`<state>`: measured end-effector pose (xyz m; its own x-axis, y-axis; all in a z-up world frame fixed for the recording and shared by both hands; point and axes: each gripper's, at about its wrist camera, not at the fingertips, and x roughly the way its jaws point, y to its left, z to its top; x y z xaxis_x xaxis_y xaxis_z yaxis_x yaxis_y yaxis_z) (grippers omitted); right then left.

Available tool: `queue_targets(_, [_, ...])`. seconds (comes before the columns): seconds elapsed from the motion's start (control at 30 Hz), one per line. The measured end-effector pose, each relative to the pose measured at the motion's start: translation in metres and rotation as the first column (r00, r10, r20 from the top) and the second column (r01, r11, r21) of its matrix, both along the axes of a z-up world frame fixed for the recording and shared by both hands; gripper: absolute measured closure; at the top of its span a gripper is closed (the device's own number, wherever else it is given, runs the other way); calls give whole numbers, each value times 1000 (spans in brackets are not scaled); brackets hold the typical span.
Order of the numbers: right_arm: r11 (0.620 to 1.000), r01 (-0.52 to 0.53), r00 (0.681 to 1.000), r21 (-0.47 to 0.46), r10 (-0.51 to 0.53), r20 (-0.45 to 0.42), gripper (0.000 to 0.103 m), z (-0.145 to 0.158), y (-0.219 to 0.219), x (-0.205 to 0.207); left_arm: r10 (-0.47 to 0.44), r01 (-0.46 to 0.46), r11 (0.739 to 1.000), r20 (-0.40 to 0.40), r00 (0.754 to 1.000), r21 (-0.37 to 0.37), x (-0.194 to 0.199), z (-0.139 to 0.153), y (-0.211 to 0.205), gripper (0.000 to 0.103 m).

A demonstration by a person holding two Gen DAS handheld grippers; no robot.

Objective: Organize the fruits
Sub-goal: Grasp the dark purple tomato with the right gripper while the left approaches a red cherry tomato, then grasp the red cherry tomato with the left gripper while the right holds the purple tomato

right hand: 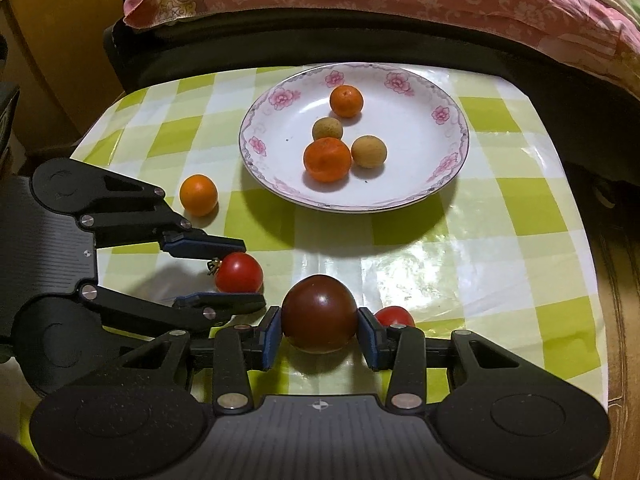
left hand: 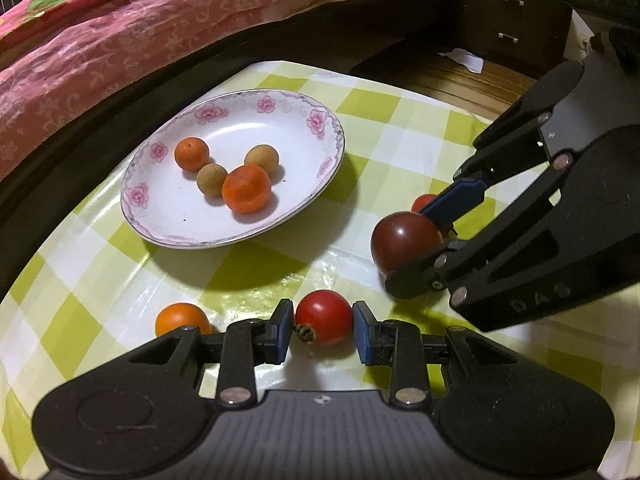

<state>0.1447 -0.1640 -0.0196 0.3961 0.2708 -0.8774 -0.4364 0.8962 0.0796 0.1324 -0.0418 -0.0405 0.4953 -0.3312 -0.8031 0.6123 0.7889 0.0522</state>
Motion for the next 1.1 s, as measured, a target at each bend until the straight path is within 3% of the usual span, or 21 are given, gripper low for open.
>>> queue_targets(1.1, [999,-12,999,-40,13,30,67,-1,10,0,22,-23,999,10,1000,23,-6,4,6,66])
